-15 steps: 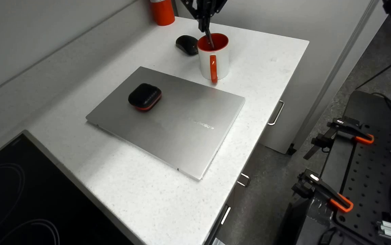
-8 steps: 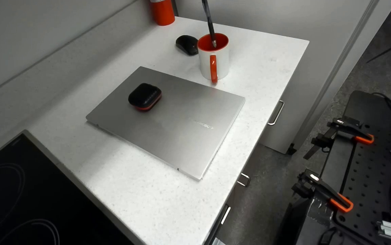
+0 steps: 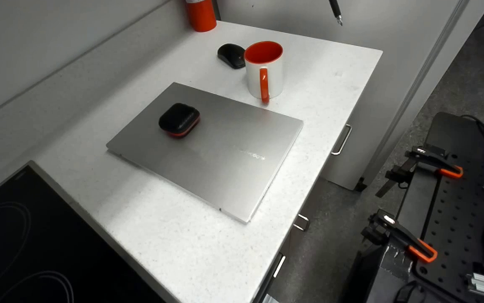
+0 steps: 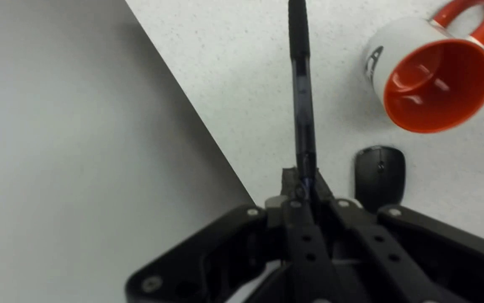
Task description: Remove the pen from the mug and put it on the counter
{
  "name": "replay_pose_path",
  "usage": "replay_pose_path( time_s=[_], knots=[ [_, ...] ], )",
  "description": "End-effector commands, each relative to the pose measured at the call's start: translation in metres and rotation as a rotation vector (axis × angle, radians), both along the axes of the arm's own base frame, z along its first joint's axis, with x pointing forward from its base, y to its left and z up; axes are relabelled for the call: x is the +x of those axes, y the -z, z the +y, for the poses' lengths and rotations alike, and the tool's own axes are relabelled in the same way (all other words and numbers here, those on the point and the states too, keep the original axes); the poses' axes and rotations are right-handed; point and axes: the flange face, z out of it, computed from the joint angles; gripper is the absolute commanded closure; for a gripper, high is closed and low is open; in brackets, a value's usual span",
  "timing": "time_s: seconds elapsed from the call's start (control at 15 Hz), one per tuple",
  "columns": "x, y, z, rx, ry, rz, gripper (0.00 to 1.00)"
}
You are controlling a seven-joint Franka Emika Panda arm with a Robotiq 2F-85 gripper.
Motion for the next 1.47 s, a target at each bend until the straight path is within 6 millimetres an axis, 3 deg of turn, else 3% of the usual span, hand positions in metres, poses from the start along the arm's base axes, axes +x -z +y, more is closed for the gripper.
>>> replay_pose_path(
  time_s=[0.0,0.33,0.67,0.73,1.4],
  knots=[
    [0.013,0.053,-0.010,-0.030,0.022,0.098,0.99],
    [0.040,0.130,-0.031,0.008,0.135,0.108,0.99],
    [0.045,0.165,-0.056,0.030,0.231,0.086,0.99],
    [0.046,0.167,-0.059,0.027,0.242,0.084,0.76],
    [0.054,0.158,-0.064,0.040,0.272,0.060,0.02]
  ],
)
